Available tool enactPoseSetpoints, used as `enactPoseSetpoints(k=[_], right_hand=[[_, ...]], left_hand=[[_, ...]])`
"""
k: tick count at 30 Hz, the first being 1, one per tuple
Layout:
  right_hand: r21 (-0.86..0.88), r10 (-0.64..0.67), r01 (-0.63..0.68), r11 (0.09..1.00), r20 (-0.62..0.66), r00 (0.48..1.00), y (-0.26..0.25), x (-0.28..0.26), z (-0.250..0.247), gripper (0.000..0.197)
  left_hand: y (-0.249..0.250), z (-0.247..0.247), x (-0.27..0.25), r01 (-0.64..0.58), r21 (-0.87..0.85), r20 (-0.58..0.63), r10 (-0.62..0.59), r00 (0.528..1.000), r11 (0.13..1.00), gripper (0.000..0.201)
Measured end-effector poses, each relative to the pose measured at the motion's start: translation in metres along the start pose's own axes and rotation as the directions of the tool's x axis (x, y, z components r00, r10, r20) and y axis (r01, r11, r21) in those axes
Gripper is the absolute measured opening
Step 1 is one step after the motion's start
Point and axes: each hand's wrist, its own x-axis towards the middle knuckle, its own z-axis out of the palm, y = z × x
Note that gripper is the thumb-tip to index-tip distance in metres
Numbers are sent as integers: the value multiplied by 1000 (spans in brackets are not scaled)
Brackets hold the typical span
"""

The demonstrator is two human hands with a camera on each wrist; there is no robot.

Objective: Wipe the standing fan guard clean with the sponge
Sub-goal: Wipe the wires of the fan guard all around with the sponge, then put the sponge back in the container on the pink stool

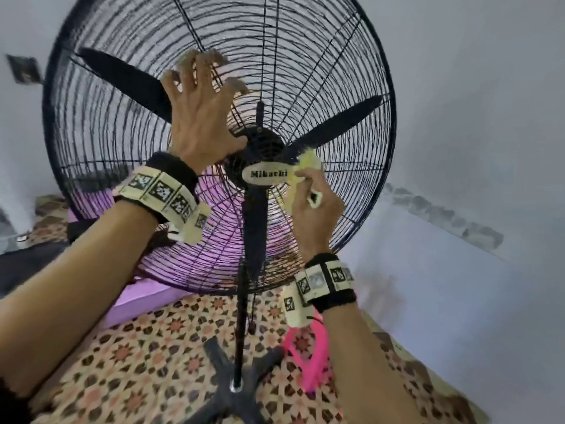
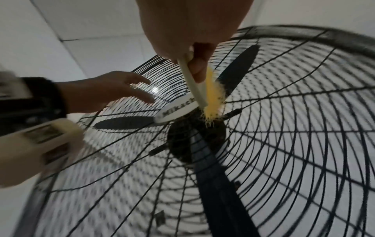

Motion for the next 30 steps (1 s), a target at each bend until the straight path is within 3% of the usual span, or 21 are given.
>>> enactPoseSetpoints(k=[2, 5, 7, 10, 13, 16, 18, 20, 23, 24, 26, 27, 30], right_hand=[[-40, -15, 15, 999, -7, 1000, 1, 6, 6, 21], [-12, -212, 220, 975, 223, 952, 3, -7, 17, 24], [86, -189, 172, 981, 274, 943, 7, -8, 7, 21], [167, -45, 20, 986, 148, 988, 13, -5, -24, 17], [143, 67, -98, 985, 204, 977, 22, -13, -56, 18], [-67, 121, -105, 992, 321, 939, 53, -44, -91, 18], [-249, 221, -138, 959, 344, 912, 82, -78, -117, 26], [-412, 377, -216, 885, 364, 852, 108, -113, -140, 43], [-484, 577, -373, 791, 389, 719, 157, -165, -171, 74], [-533, 611, -375, 759, 383, 692, 171, -175, -179, 65], [-644, 663, -352, 679, 332, 671, 203, -192, -195, 26], [-661, 695, -391, 641, 284, 661, 218, -195, -200, 18], [-740, 709, -337, 582, 258, 657, 265, -199, -212, 21]], left_hand=[[6, 1, -1, -6, 6, -20, 6, 1000, 1000, 71], [13, 0, -2, 11, 40, -21, -10, 1000, 999, 72], [15, 0, -2, 39, 71, 11, -40, 999, 997, 71], [26, 3, -22, 56, 71, 45, -59, 997, 996, 70], [64, 27, -66, -53, -106, 80, 61, 995, 993, 60], [110, 76, -131, -218, -437, 206, 333, 920, 873, 62], [138, 116, -173, -212, -587, 272, 438, 857, 781, 62], [163, 158, -210, -171, -695, 264, 470, 842, 698, 57], [198, 212, -252, 8, -780, 348, 424, 836, 625, 28], [208, 233, -263, 48, -793, 376, 425, 824, 608, 27], [224, 273, -280, 101, -814, 431, 478, 765, 573, 22], [231, 291, -284, 135, -821, 460, 503, 731, 555, 21], [248, 346, -292, 230, -826, 516, 529, 674, 514, 18]])
